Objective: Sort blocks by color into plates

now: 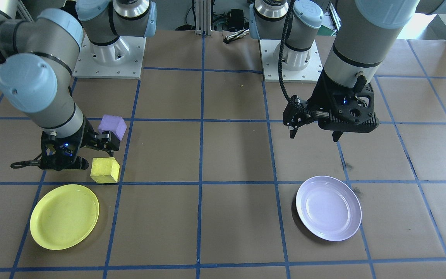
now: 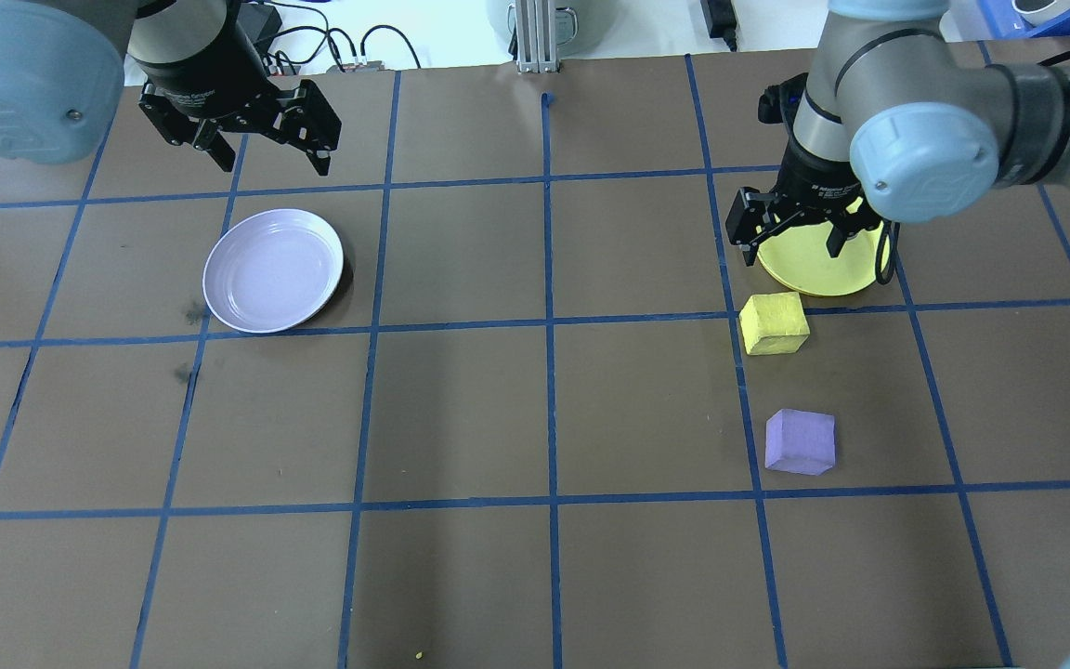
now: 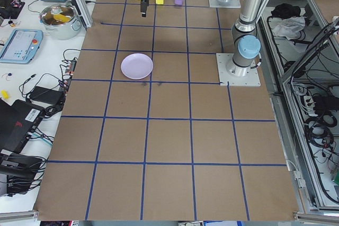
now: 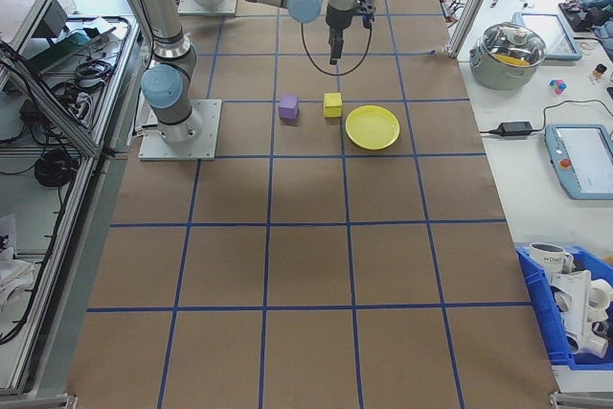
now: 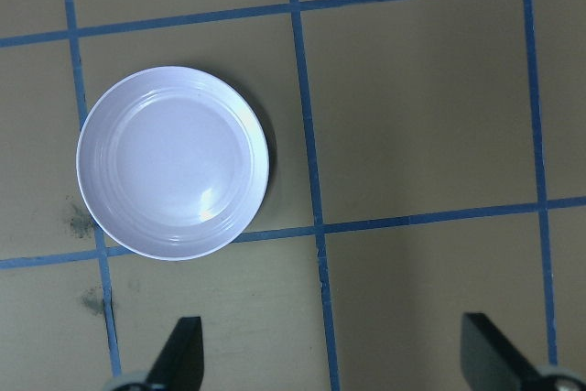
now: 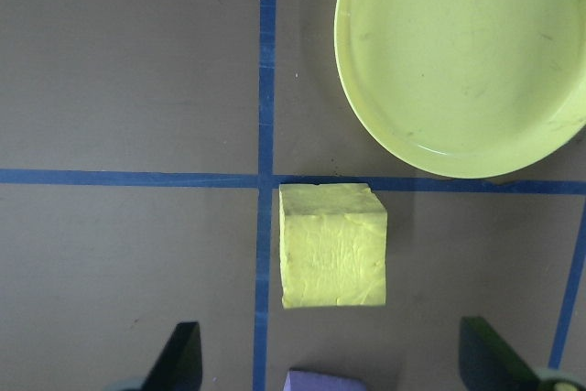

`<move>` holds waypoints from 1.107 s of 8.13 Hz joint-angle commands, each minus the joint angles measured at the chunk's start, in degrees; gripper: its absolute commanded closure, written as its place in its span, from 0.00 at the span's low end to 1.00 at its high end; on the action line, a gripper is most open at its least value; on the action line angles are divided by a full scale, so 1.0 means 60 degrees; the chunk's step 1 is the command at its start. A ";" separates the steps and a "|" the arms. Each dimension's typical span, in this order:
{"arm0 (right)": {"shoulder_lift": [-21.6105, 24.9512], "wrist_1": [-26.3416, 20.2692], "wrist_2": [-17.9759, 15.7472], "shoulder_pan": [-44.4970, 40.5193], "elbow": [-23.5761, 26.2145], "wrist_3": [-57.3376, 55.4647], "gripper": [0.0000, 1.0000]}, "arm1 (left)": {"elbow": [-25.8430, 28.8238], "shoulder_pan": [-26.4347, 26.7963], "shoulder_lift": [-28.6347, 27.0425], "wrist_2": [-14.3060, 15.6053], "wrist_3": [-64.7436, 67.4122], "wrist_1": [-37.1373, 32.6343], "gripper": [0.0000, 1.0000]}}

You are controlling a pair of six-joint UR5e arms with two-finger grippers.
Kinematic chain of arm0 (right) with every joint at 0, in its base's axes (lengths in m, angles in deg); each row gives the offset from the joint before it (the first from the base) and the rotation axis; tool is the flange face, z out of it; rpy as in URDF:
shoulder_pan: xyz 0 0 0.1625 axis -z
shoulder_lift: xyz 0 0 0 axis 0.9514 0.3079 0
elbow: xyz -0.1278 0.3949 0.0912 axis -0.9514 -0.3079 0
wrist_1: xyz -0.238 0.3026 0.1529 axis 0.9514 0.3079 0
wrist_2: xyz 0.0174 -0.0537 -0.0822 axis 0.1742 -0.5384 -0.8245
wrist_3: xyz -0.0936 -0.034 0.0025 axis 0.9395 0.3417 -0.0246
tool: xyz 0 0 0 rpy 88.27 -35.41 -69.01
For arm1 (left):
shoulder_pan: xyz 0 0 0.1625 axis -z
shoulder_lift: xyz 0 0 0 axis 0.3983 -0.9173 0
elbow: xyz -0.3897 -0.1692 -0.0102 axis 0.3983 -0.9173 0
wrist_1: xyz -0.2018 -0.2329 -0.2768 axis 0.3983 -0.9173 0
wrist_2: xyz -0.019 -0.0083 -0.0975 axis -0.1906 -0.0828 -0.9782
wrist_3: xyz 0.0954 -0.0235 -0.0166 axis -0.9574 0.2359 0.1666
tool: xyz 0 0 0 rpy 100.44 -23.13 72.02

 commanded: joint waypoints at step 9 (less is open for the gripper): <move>-0.1556 0.2171 -0.0076 0.0389 0.1354 0.0577 0.78 | -0.0021 -0.0015 -0.0049 -0.0012 -0.0008 0.0004 0.00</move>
